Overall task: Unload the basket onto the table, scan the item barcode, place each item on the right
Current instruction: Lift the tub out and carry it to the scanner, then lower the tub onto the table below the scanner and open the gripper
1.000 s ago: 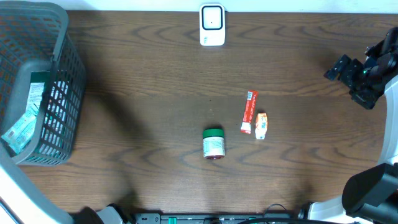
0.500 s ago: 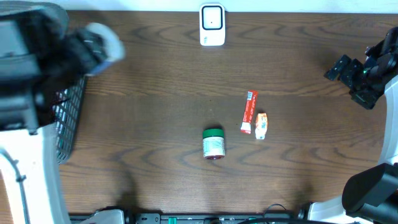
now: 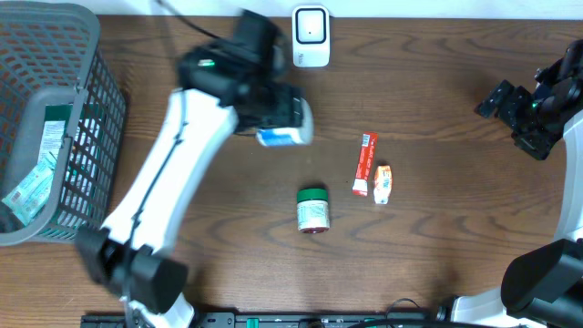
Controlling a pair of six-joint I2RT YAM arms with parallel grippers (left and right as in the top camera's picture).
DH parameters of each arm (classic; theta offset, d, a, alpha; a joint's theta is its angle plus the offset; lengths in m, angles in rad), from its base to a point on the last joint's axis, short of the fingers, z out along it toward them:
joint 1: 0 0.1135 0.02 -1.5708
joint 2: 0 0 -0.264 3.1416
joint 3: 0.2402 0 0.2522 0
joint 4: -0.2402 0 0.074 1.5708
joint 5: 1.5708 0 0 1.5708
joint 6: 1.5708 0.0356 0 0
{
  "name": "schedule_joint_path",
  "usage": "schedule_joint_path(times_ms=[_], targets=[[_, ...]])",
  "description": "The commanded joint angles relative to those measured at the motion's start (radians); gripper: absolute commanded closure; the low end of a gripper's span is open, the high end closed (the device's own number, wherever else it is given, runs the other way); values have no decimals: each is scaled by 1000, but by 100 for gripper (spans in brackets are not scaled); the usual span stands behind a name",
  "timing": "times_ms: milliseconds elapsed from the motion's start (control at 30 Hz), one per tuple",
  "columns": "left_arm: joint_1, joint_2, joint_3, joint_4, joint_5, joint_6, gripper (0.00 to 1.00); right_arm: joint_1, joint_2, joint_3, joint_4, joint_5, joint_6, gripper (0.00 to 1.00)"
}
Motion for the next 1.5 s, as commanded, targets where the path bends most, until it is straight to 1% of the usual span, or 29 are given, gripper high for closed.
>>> schedule_joint_path(times_ms=[0,100,300,533,700,733,900,933,1100,1233,1333,1467], targets=[[-54,70,-9,19,-14,23,30,-5,-19,21,-3,-1,10,1],[-87,132,-9,50,-27,59,31,-5,-19,21,-3,-1,10,1],[-97,232,-9,110,-133,58,30,-5,-19,21,-3,-1,10,1],[-107,337,-9,136,-137,58,31,-5,-19,21,-3,-1,10,1],[-109,364,-9,156,-137,58,30,-5,-19,21,-3,-1,10,1],[-109,364,-9,160,-137,58,25,-5,-19,21,-3,-1,10,1],[-108,364,9,153,-137,58,15,-5,-19,21,-3,-1,10,1],[-108,364,16,145,-137,58,14,-5,-19,21,-3,-1,10,1],[-108,353,83,81,-137,58,11,-5,-19,21,-3,-1,10,1],[-108,310,96,78,-137,58,0,-5,-19,21,-3,-1,10,1],[-108,285,96,70,-124,58,2,-5,-19,21,-3,-1,10,1],[-108,280,96,18,-120,66,1,-5,-19,21,-3,-1,10,1]])
